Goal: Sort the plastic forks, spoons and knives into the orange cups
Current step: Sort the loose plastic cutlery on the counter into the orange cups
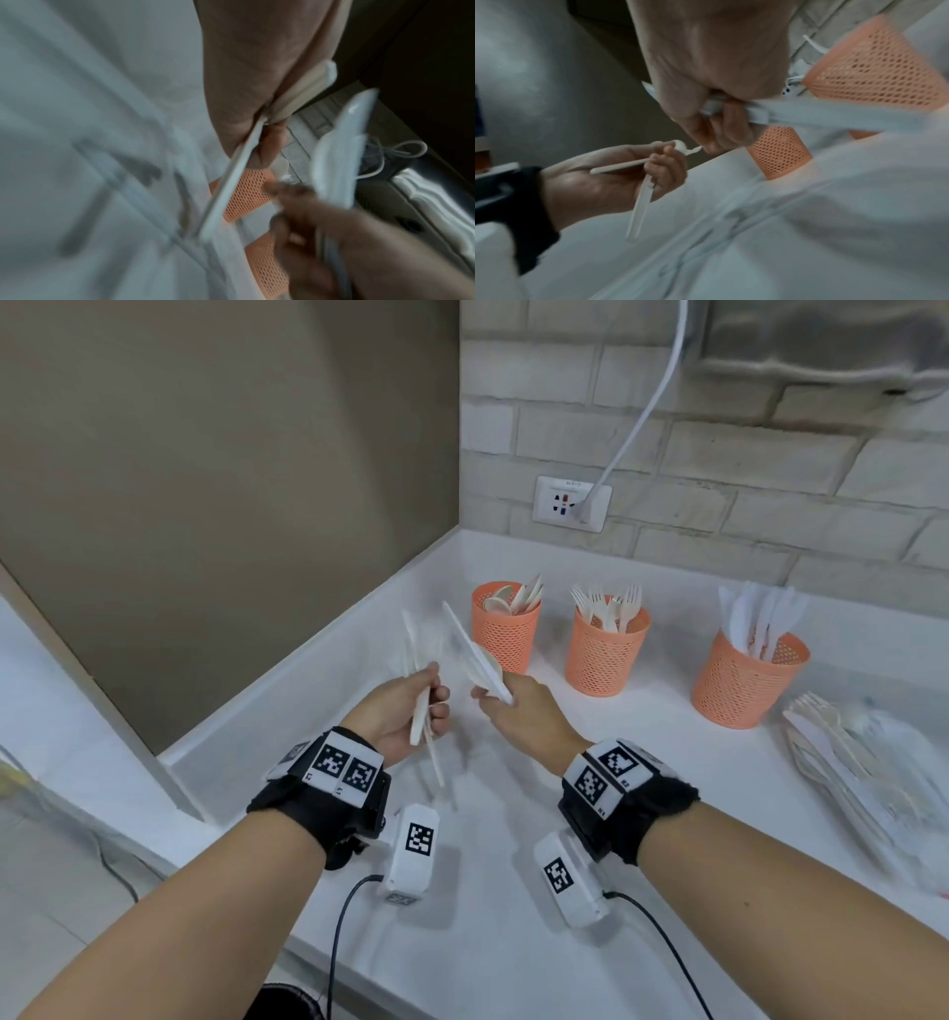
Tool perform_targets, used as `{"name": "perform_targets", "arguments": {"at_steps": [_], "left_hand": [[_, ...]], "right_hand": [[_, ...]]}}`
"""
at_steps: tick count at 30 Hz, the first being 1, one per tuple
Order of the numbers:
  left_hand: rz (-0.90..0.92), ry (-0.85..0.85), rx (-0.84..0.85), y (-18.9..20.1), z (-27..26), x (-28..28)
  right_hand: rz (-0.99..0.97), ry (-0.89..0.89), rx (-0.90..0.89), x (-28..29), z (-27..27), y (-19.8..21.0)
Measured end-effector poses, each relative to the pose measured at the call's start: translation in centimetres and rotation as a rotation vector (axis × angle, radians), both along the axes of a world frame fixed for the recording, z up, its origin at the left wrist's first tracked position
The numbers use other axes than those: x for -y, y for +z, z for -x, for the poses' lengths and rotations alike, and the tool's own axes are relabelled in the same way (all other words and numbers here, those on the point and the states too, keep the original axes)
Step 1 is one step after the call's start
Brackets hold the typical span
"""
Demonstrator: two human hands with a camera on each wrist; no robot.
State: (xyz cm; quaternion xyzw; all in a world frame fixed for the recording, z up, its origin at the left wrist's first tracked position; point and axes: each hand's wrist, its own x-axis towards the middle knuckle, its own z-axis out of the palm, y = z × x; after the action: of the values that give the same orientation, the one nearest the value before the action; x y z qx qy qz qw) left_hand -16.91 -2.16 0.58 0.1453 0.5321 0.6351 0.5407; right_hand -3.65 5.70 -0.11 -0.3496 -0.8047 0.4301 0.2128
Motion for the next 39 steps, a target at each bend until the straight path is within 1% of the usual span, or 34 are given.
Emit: {"name": "perform_targets", "arguments": {"at_steps": [2, 3, 5, 7, 9, 11, 14, 18, 22, 26, 28, 29, 32, 33, 34, 36, 39], "left_hand": [[0.009, 0.04, -0.059, 0.0, 0.8, 0.4], [0.014, 0.058, -0.089, -0.1, 1.0, 0.6], [0.02, 0.083, -0.123, -0.1, 1.4, 0.8], [0.02, 0.085, -0.13, 0.0, 1.4, 0.9], [0.017, 0.073, -0.123, 0.1, 1.4, 1.0], [0.014, 0.056, -0.115, 0.1, 1.3, 0.9], [0.012, 0.03, -0.11, 0.2, 1.0, 0.7], [0.009, 0.012, -0.126, 0.2, 0.3, 0.4], [0.002, 0.025, -0.124, 0.1, -0.4, -0.2], [-0.032, 0.018, -0.141, 0.2, -1.4, -0.7], [-0.047, 0.04, -0.16, 0.3, -1.8, -1.0], [-0.052, 0.06, -0.169, 0.3, -2.0, -1.2], [-0.06, 0.104, -0.204, 0.3, -2.5, -1.8], [-0.057, 0.096, -0.22, 0.3, -2.9, -2.0], [-0.053, 0.07, -0.235, 0.3, -3.4, -2.3], [-0.042, -0.021, -0.273, 0.5, -4.7, -2.9], [-0.058, -0.126, -0.335, 0.8, -6.9, -4.1]], "right_hand": [[0.079, 0.027, 0.279, -0.4, 0.1, -0.7], [0.087, 0.063, 0.383, -0.2, 0.3, -1.0], [0.063, 0.125, 0.519, 0.3, 1.0, -1.7], [0.005, 0.133, 0.547, 0.7, 1.4, -2.1], [-0.082, 0.105, 0.567, 0.7, 1.4, -2.3], [-0.135, 0.103, 0.652, 0.5, 1.2, -2.1], [-0.128, 0.088, 0.705, 0.4, 0.6, -1.7], [-0.11, 0.044, 0.677, 0.4, -0.5, -1.8], [-0.141, 0.126, 0.819, 0.1, -1.6, -1.5], [-0.161, 0.166, 0.855, -0.2, -3.3, -1.3], [-0.086, 0.168, 0.809, -0.9, -4.2, -1.1], [0.01, 0.161, 0.717, -1.3, -4.7, -0.9], [0.417, 0.084, 0.267, -2.4, -6.4, -0.1], [0.528, 0.063, 0.133, -2.5, -6.9, 0.1], [0.599, 0.054, 0.032, -2.7, -7.4, 0.3], [0.648, 0.068, -0.071, -2.6, -8.1, 0.7], [0.698, 0.097, -0.149, -2.5, -8.9, 0.9]]}}
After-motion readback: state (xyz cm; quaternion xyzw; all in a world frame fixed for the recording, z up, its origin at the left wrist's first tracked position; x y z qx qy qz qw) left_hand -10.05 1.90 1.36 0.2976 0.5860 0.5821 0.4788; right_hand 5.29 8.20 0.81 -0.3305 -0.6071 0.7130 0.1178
